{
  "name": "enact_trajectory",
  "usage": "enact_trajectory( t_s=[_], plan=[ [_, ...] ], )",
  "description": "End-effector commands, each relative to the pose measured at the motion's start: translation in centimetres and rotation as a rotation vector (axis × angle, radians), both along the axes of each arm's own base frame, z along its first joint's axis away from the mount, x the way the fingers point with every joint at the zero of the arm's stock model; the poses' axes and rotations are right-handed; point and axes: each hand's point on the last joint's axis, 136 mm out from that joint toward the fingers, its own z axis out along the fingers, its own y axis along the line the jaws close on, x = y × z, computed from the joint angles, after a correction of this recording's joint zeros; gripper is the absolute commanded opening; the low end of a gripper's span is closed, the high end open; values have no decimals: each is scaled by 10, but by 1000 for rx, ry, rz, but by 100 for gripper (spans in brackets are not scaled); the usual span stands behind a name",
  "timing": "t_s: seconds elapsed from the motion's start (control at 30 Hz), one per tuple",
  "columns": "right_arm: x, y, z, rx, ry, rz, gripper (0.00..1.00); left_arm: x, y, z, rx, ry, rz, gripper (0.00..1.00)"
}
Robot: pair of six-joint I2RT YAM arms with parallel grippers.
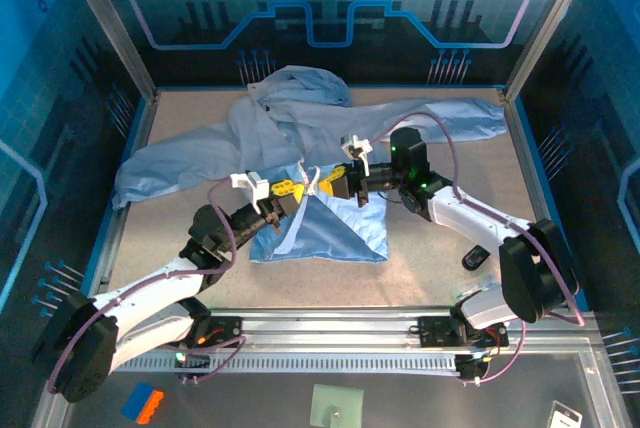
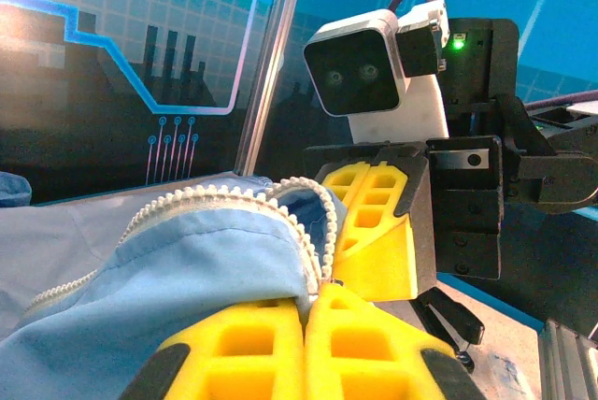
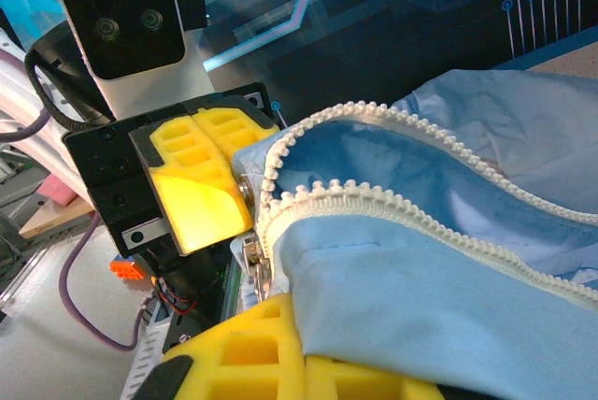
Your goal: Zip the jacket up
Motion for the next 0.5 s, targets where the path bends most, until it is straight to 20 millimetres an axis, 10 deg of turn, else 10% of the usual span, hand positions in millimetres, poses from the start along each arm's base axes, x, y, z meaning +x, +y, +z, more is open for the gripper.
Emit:
enact_trajectory(
  t_s=[0.0, 0.47],
  plan=[
    [0, 5, 22, 45, -64, 30, 0, -5, 5, 14, -49, -46, -3, 0],
    [5, 5, 22, 43, -36, 9, 0, -6, 6, 8, -47, -29, -3, 0]
  ],
)
